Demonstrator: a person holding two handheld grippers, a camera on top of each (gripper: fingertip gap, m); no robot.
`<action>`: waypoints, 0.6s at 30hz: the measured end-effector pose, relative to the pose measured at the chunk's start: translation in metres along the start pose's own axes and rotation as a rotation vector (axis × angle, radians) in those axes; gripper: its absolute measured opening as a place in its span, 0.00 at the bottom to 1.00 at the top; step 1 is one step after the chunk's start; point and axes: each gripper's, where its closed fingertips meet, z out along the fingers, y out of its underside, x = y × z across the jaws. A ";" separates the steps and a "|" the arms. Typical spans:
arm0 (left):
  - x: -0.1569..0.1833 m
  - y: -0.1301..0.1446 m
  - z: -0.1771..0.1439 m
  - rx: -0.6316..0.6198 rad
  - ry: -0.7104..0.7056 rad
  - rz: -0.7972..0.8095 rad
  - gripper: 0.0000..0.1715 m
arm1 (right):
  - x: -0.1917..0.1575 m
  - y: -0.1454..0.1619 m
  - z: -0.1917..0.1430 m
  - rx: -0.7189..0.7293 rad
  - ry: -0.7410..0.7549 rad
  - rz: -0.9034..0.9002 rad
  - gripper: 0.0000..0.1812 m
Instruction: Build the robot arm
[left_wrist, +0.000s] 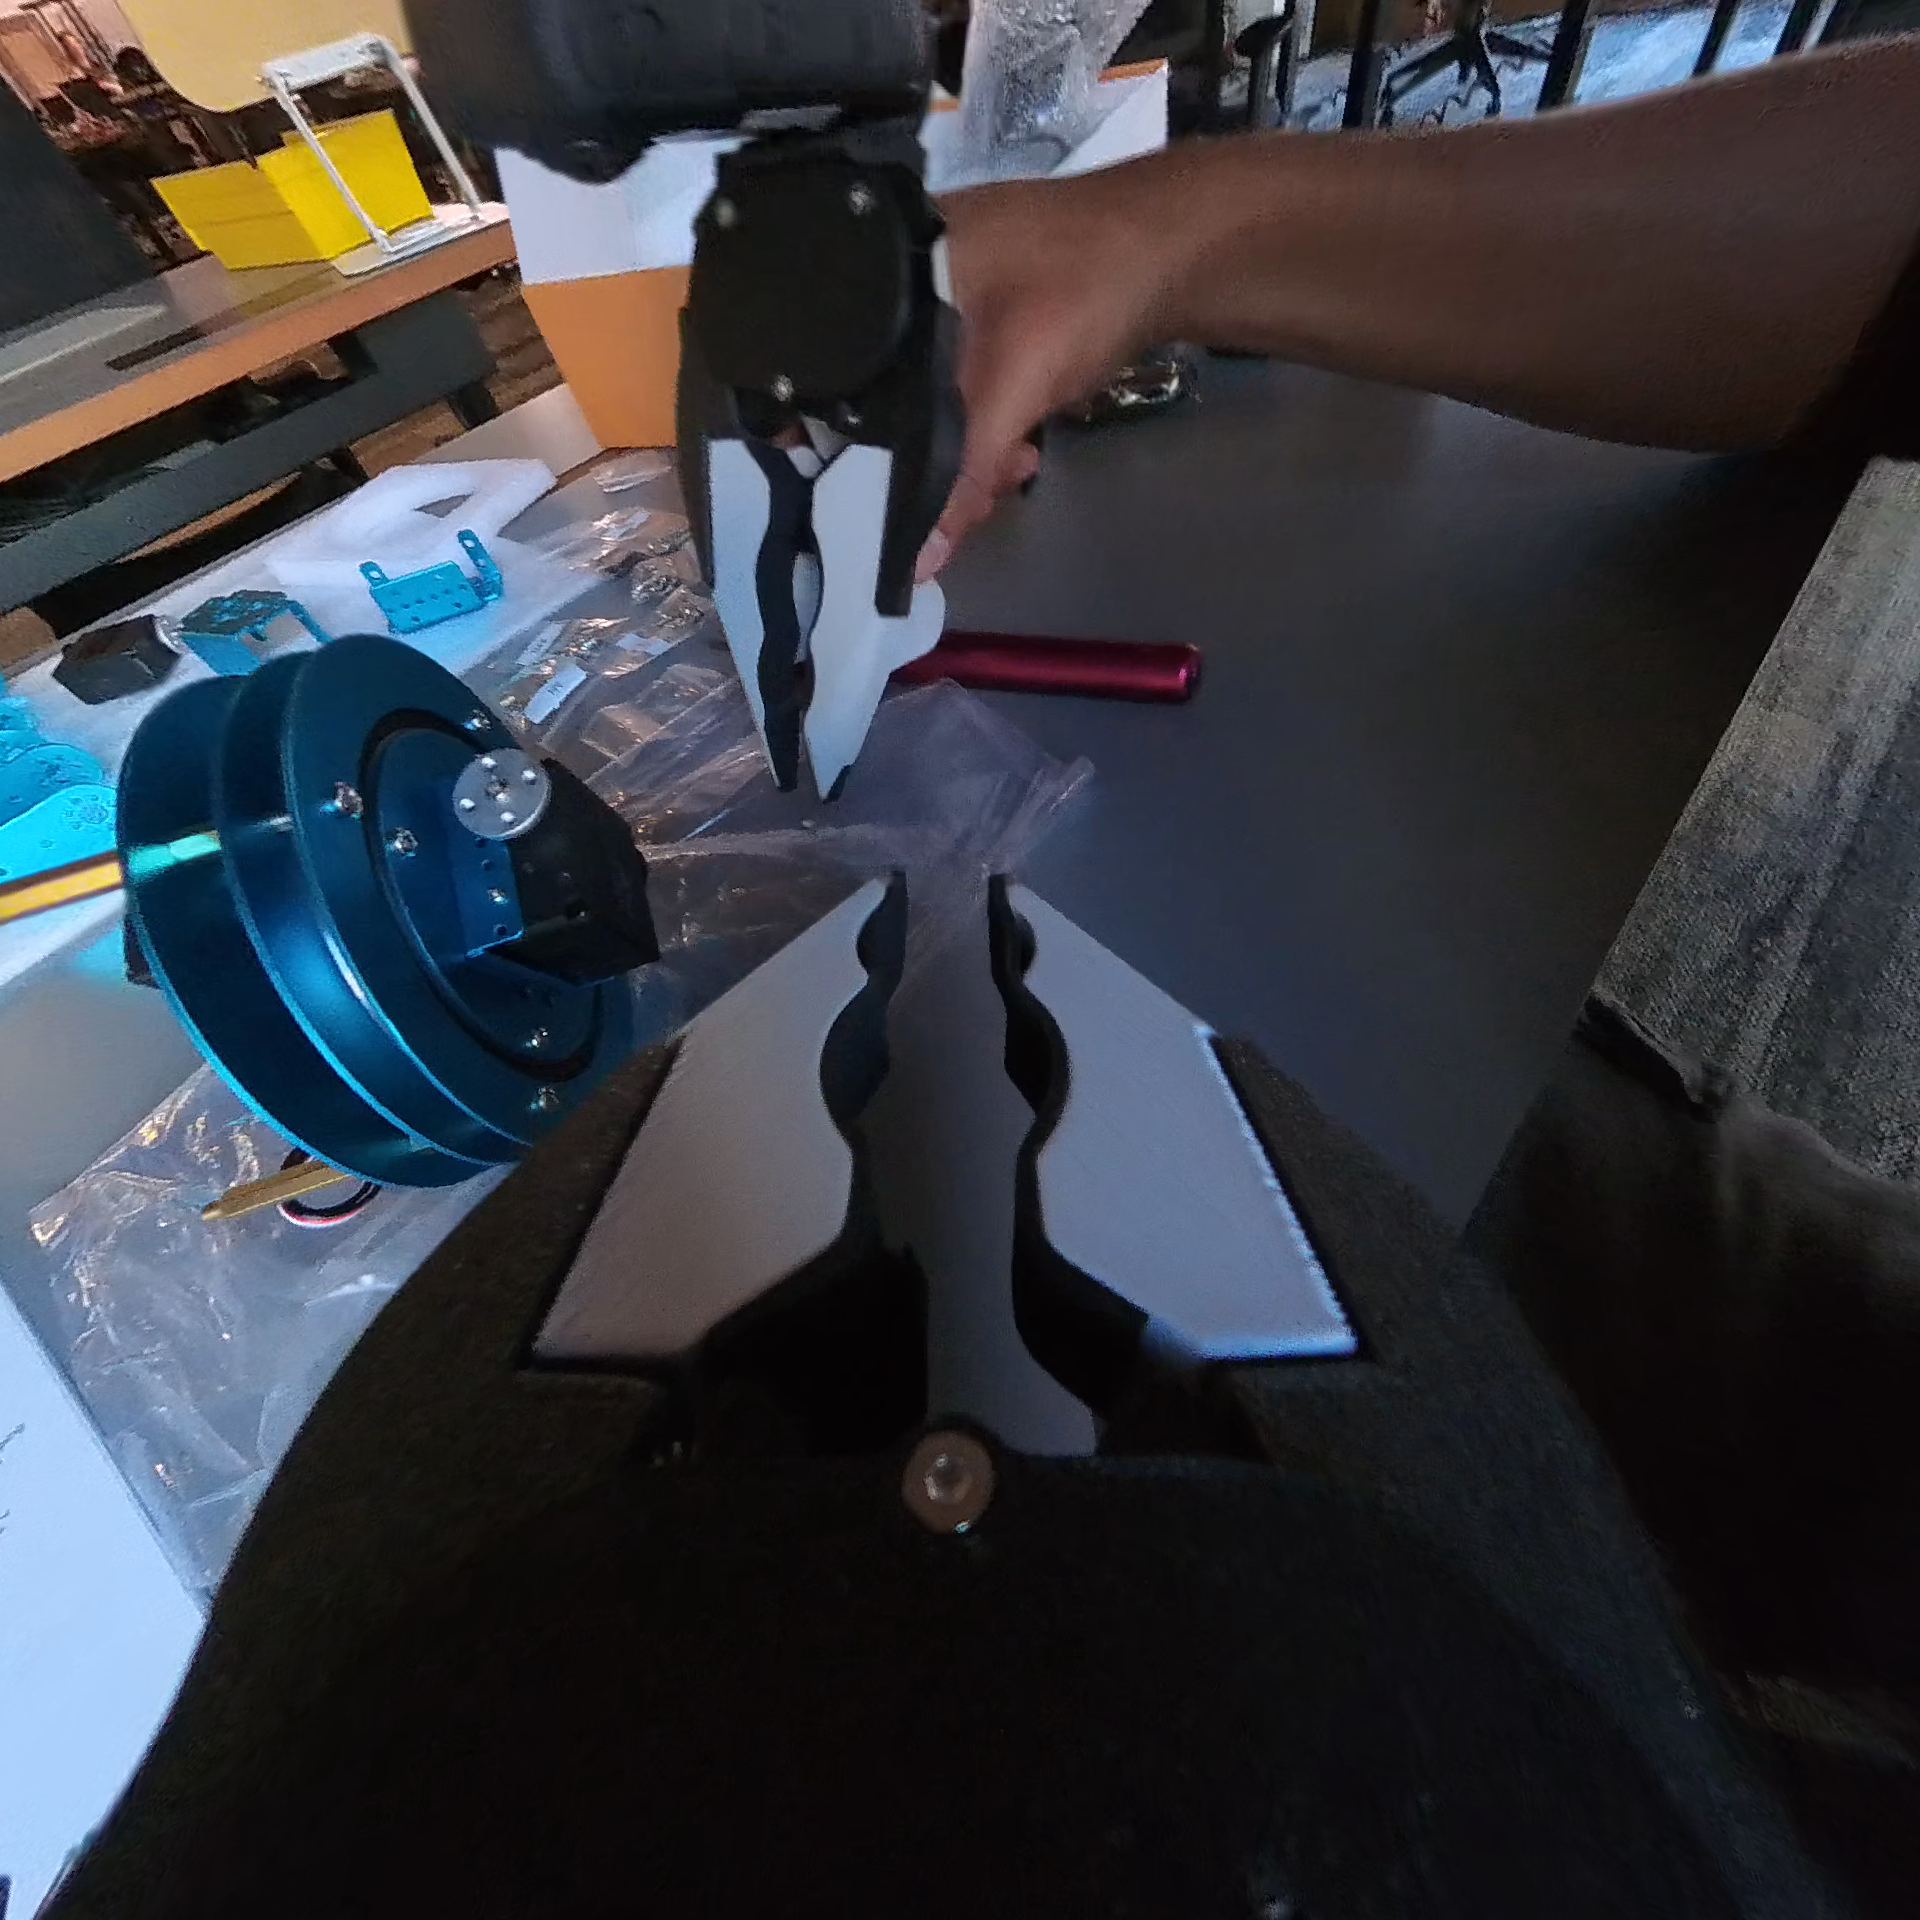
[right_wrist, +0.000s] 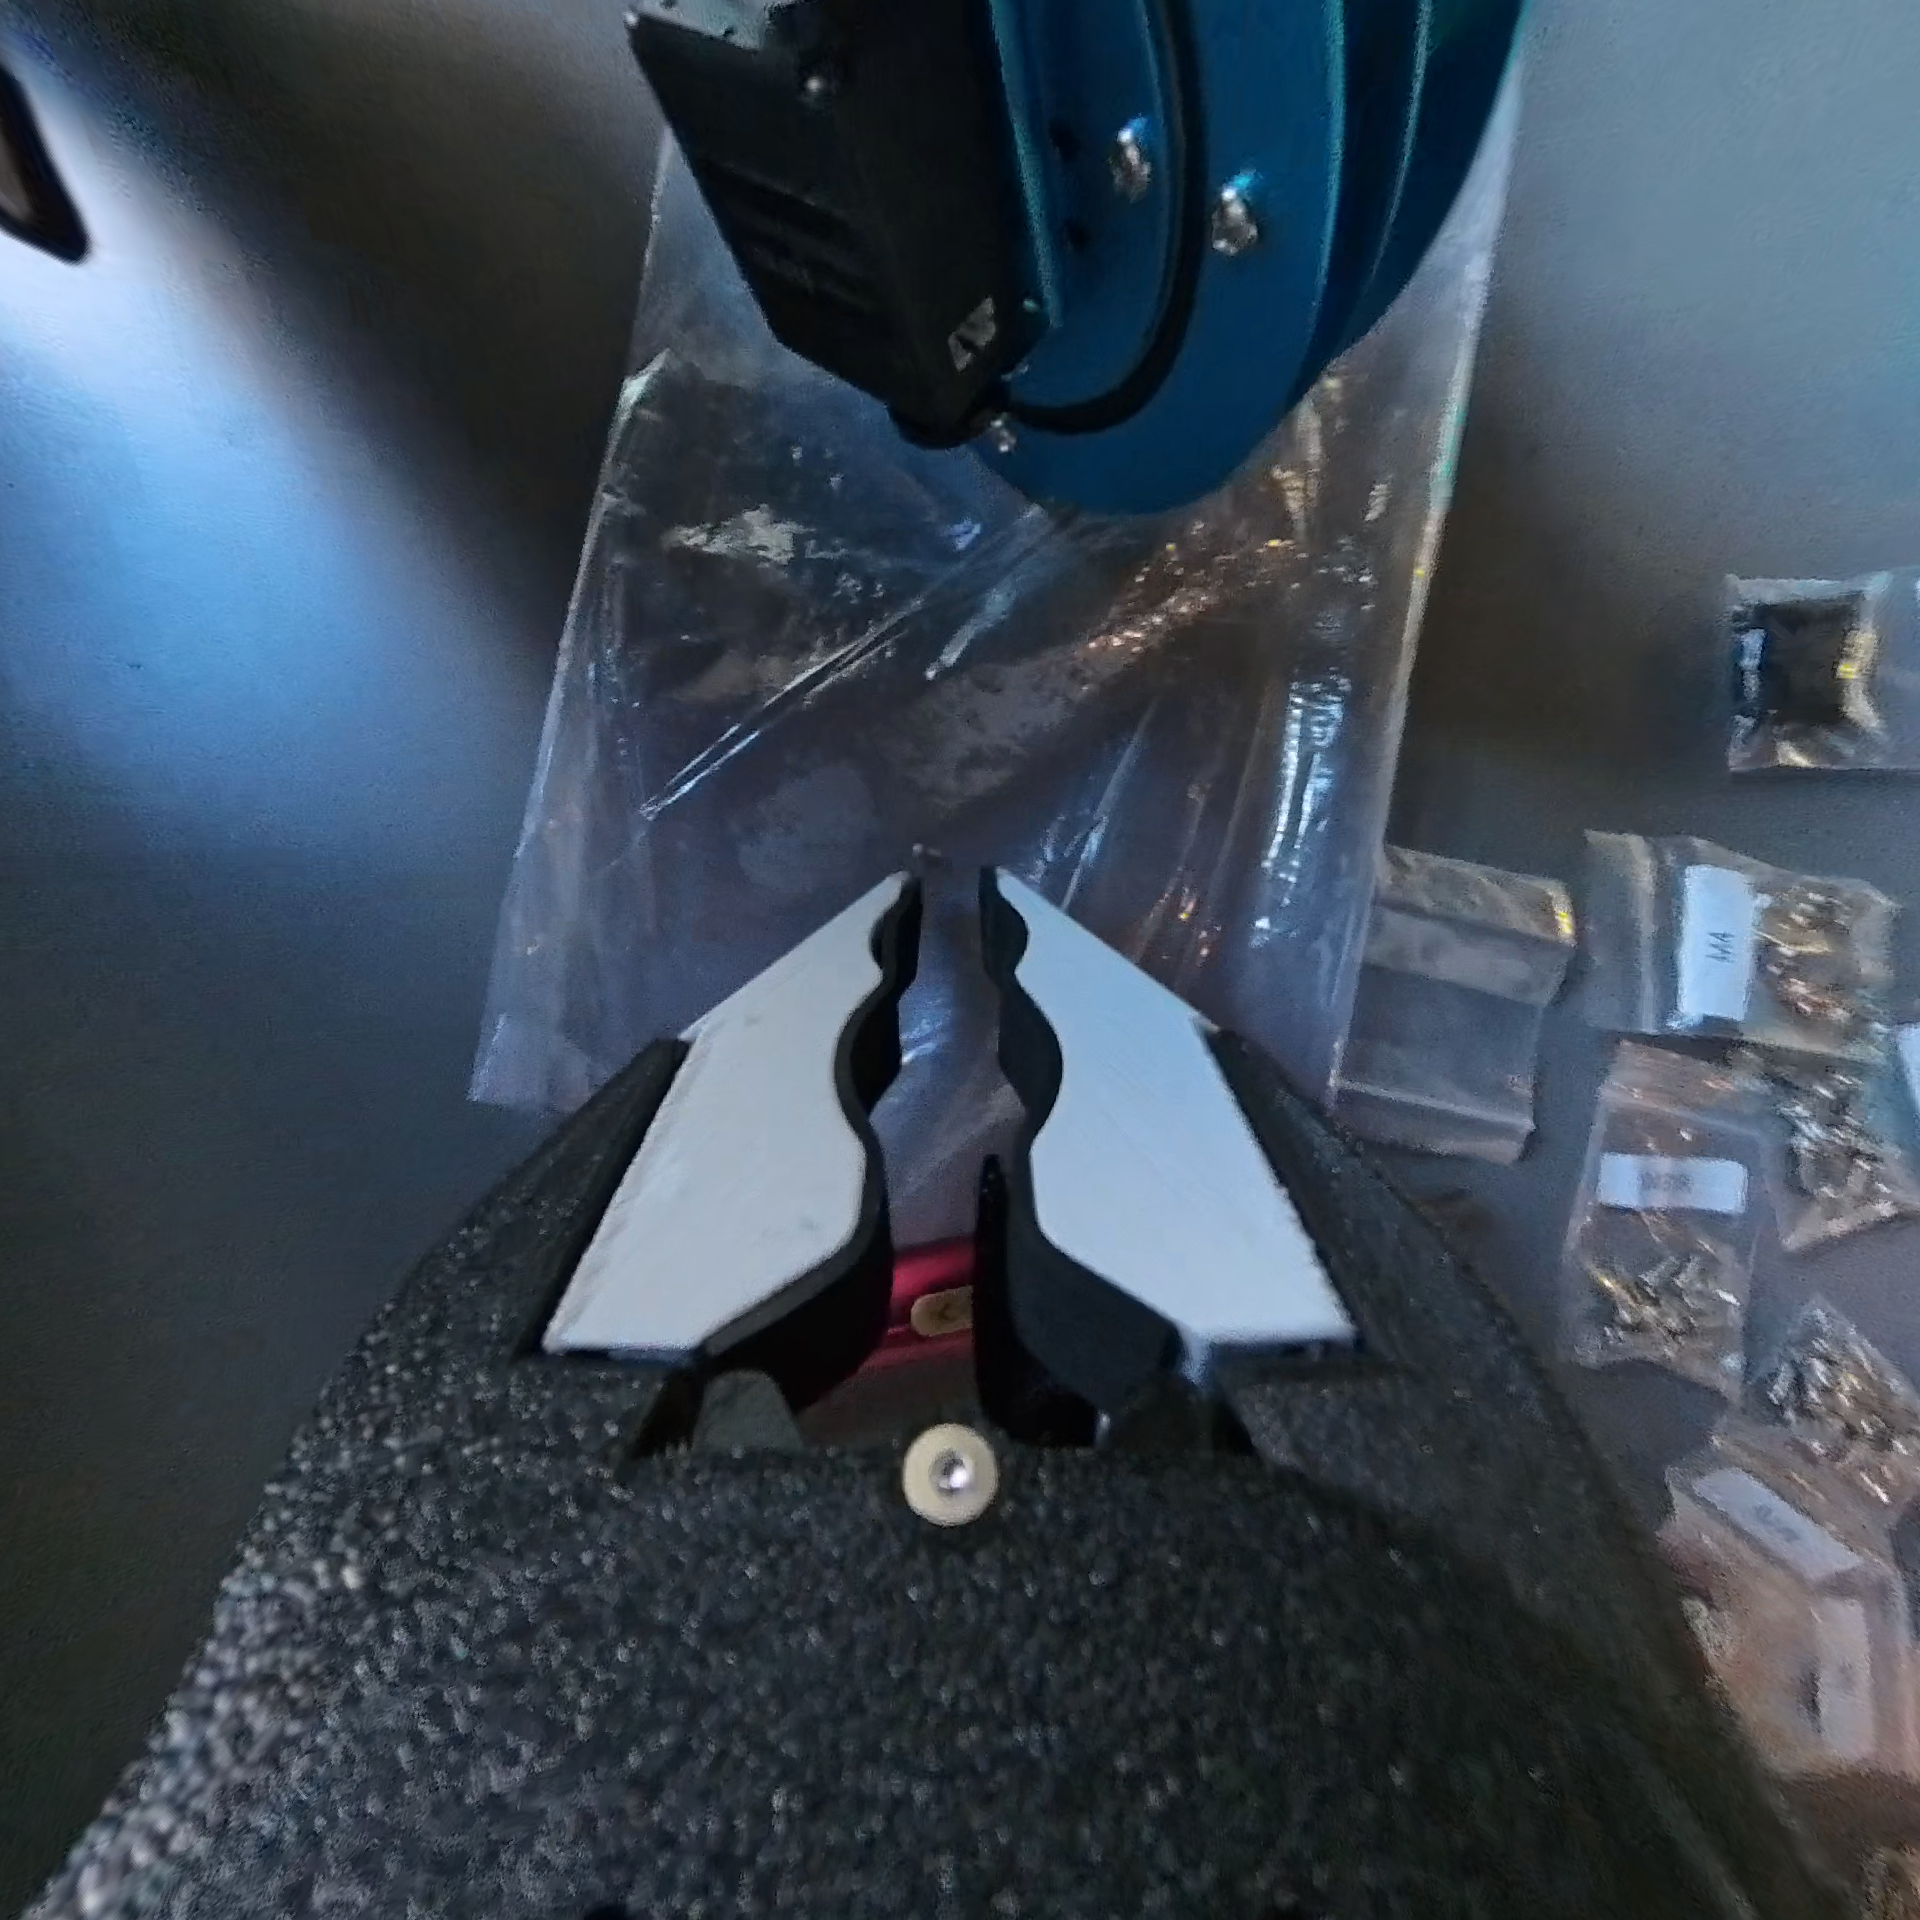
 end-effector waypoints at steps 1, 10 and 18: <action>0.000 0.002 0.000 -0.005 0.001 0.009 0.09 | -0.001 0.001 0.001 -0.007 -0.035 -0.006 0.06; -0.007 0.011 0.002 -0.024 0.005 0.008 0.09 | 0.001 -0.009 -0.001 -0.012 -0.152 -0.187 0.06; -0.008 0.008 -0.002 -0.004 0.026 -0.008 0.09 | -0.005 -0.005 0.012 -0.062 -0.220 -0.258 0.03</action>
